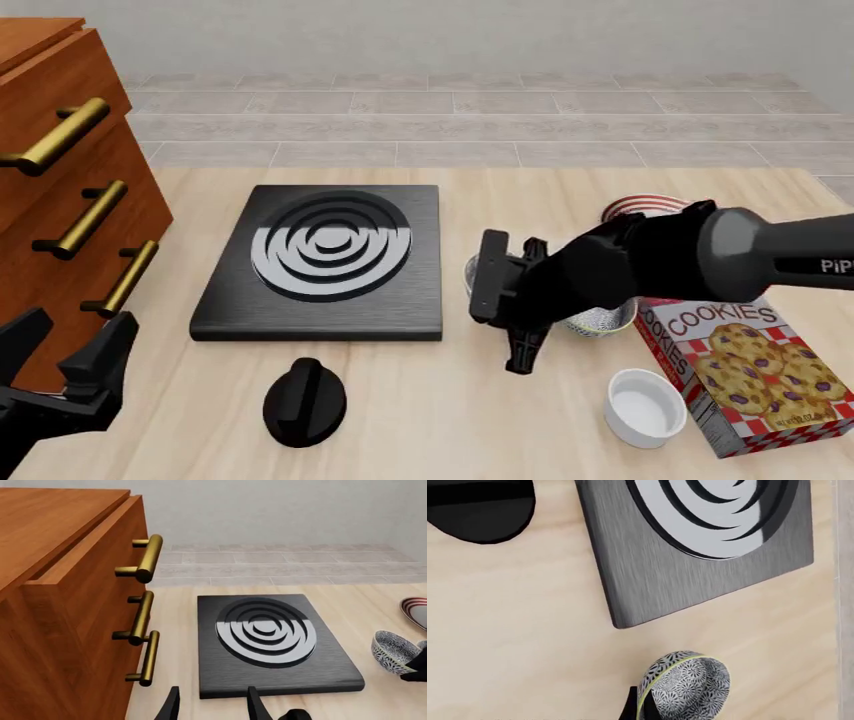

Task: Pick the akita bowl from table center and place it on the plate.

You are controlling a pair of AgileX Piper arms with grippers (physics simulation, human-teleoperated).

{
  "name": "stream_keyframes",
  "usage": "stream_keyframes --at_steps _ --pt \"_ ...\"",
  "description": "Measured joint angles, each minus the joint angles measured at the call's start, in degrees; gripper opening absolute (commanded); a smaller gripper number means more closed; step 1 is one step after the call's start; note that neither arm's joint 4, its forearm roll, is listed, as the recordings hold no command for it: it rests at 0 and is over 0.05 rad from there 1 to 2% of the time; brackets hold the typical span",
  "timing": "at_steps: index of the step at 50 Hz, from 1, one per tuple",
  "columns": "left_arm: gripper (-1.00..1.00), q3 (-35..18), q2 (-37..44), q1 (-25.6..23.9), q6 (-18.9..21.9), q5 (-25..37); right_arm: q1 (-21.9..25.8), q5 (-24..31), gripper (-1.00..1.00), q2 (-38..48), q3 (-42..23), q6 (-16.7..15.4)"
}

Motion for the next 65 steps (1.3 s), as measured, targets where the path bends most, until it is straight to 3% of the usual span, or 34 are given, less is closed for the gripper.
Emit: stream_keyframes --at_steps 30,46,65 --pt "1.00 0.0 -1.4 -0.2 -0.1 1.2 -2.6 5.1 -1.00 -7.5 -6.4 2.0" --pt "1.00 0.0 -1.6 -0.2 0.0 1.5 -9.9 5.0 -1.00 -9.1 -9.2 3.0" --pt "1.00 0.0 -1.4 -0.1 0.0 1.3 -17.2 2.9 -1.00 -12.0 -7.9 6.9"
